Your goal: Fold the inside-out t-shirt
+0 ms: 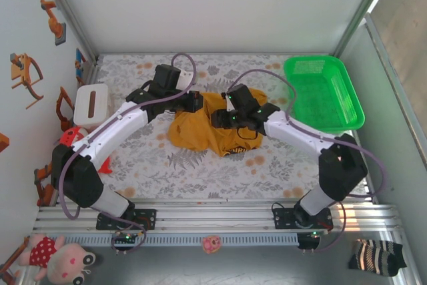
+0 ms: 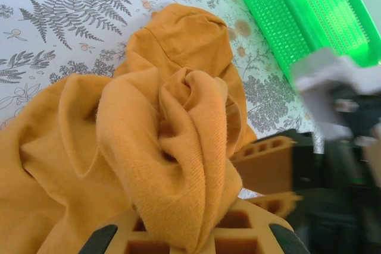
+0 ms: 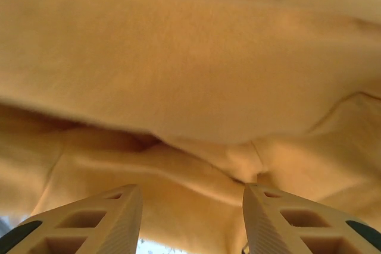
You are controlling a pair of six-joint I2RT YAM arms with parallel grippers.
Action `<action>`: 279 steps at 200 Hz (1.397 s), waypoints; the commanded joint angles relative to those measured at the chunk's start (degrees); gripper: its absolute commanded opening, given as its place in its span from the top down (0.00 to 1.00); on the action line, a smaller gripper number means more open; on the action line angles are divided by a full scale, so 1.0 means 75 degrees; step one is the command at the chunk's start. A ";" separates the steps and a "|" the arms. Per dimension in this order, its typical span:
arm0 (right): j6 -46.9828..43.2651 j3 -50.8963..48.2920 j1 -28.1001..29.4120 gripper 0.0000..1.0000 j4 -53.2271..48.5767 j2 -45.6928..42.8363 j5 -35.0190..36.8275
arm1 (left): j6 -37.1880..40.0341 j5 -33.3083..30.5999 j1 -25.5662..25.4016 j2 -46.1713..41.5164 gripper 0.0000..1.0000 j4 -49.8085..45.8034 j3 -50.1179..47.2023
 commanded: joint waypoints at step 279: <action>-0.0478 -0.0048 -0.1206 1.00 0.1219 -0.0933 -0.2827 | -0.1164 0.0158 0.1779 0.0147 0.27 0.0933 -0.0700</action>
